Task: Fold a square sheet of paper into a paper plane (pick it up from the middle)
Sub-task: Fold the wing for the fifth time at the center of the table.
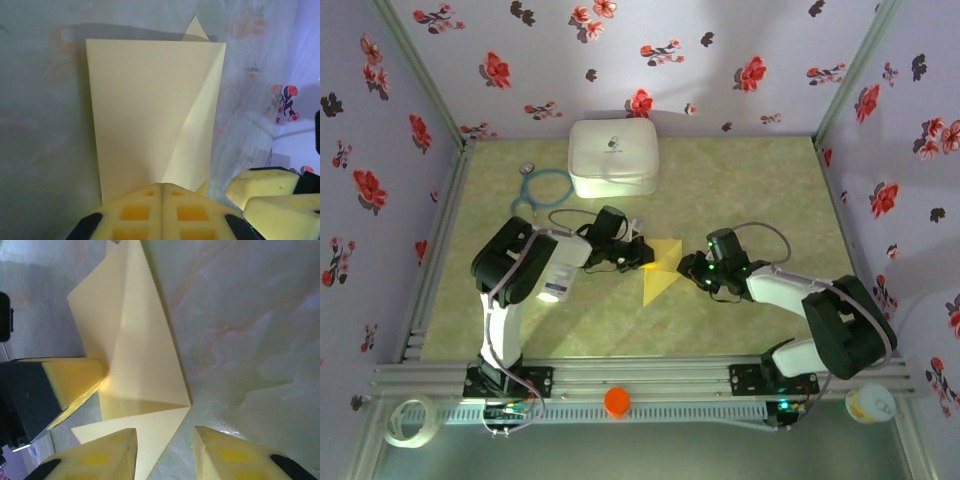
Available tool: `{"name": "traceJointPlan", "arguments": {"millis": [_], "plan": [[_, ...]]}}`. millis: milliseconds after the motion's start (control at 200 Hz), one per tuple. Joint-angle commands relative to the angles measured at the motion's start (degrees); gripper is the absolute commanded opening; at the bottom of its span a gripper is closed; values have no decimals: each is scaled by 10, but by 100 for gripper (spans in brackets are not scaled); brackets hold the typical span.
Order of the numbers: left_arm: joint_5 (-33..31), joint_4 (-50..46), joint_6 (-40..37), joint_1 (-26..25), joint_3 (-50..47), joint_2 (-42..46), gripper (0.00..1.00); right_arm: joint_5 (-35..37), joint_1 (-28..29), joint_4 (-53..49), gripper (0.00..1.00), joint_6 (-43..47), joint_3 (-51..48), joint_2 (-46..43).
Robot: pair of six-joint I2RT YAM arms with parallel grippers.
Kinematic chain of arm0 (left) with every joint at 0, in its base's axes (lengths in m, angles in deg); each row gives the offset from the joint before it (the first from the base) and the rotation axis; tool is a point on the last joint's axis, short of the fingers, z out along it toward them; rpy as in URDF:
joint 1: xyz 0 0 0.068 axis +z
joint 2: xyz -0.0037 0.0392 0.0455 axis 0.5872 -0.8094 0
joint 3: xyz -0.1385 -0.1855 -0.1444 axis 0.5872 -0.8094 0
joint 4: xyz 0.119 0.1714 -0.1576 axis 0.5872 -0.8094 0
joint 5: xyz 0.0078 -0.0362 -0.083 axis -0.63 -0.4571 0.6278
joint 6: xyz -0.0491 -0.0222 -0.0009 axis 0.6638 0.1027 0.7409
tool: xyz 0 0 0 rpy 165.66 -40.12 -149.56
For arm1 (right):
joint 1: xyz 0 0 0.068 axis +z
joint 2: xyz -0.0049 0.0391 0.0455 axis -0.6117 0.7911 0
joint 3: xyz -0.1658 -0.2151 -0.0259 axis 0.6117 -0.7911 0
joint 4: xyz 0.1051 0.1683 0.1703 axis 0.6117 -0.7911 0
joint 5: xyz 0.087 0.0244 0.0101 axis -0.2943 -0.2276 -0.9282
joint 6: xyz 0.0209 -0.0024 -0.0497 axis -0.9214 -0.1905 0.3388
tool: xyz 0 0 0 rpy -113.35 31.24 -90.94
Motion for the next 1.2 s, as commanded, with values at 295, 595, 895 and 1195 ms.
{"name": "traceJointPlan", "arguments": {"millis": [295, 595, 895, 1195], "plan": [[4, -33, 5, 5, -18, 7, 1, -22, -8, 32, 33, -36, 27, 45], [4, -30, 8, 5, -19, 8, 1, -11, -9, 4, 31, -42, 46, 70], [4, -27, 10, 6, -19, 9, 1, 11, -8, -9, 31, -60, 40, 71], [3, -27, 10, 6, -18, 10, 0, -26, -8, 55, 30, -80, 37, 81]]}}
